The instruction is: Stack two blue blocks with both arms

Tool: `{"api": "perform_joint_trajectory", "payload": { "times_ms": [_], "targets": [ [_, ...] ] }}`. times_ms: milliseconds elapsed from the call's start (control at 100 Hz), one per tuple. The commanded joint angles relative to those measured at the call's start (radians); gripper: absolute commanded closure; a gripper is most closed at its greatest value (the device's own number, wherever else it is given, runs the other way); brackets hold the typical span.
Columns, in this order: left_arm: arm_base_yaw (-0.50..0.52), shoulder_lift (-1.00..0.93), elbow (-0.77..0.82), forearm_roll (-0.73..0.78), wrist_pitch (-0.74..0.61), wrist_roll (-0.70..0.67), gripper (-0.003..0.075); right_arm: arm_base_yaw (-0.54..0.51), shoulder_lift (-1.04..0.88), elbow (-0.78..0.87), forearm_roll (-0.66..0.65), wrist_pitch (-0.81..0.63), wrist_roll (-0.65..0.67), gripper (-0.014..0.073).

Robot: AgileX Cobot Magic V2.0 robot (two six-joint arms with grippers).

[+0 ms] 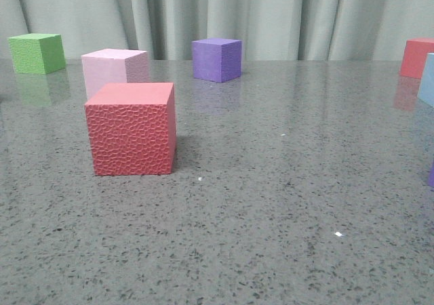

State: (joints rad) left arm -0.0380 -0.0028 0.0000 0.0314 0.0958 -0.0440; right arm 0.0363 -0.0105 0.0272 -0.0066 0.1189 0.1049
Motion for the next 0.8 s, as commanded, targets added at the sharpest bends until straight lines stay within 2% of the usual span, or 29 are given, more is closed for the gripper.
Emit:
{"api": "perform_joint_trajectory", "payload": {
  "times_ms": [0, 790],
  "targets": [
    [0.003, -0.033, 0.041, -0.002, -0.077, -0.007, 0.0739, -0.006, -0.026, -0.017, 0.001, -0.084, -0.007, 0.0716],
    [0.003, -0.033, 0.039, -0.002, -0.081, -0.007, 0.0739, -0.006, -0.026, -0.017, 0.001, -0.112, -0.007, 0.0716]
  ]
}}
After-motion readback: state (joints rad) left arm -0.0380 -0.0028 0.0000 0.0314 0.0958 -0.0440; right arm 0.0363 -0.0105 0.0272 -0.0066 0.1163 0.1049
